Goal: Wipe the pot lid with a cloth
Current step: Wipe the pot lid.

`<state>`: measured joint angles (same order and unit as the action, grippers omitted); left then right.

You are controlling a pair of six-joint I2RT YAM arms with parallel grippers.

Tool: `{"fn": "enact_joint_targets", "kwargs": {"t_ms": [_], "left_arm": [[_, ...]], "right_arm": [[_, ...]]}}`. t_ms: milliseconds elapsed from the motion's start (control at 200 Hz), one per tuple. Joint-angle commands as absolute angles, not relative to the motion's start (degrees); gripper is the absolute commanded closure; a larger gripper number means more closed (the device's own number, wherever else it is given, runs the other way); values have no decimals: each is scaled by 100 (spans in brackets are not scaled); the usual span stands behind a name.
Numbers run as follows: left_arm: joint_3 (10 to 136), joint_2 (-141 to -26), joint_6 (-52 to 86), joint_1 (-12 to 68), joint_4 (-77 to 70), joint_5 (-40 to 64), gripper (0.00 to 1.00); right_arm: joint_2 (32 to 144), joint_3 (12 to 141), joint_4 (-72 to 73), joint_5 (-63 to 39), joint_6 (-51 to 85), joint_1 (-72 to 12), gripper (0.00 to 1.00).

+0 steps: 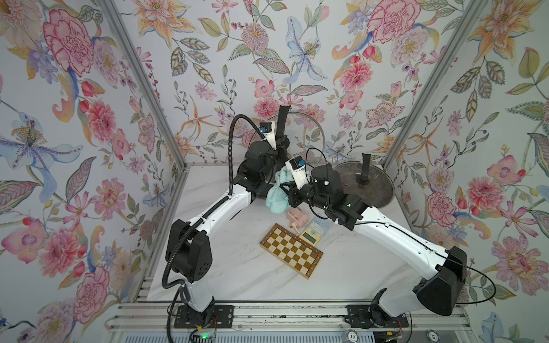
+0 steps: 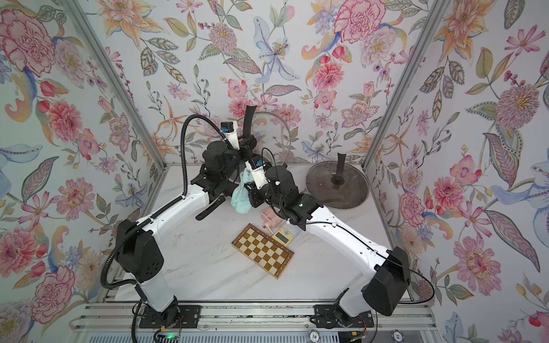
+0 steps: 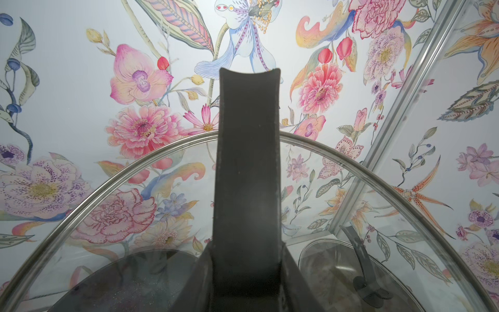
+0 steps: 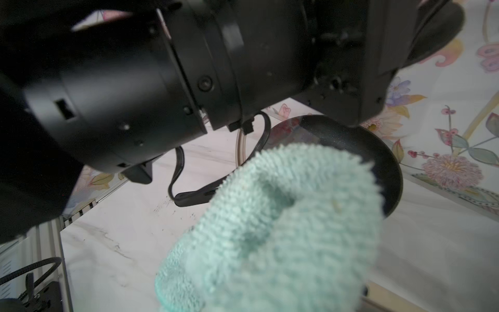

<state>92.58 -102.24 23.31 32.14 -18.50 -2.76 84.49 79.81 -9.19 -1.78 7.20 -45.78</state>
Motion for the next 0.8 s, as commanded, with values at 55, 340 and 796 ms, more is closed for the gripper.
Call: {"fn": "enact_joint_targets", "kwargs": {"t_ms": [55, 340, 796], "left_arm": [[9272, -9521, 1784, 3436, -2664, -473, 100], [8341, -8669, 1389, 3677, -2698, -344, 100], [7926, -8147, 1025, 4270, -2342, -131, 100]], "right_arm": [[8325, 7875, -679, 650, 844, -4316, 100], [8777, 8313, -905, 104, 634, -3168, 100], [10470, 10102, -131, -1114, 642, -2654, 100]]}}
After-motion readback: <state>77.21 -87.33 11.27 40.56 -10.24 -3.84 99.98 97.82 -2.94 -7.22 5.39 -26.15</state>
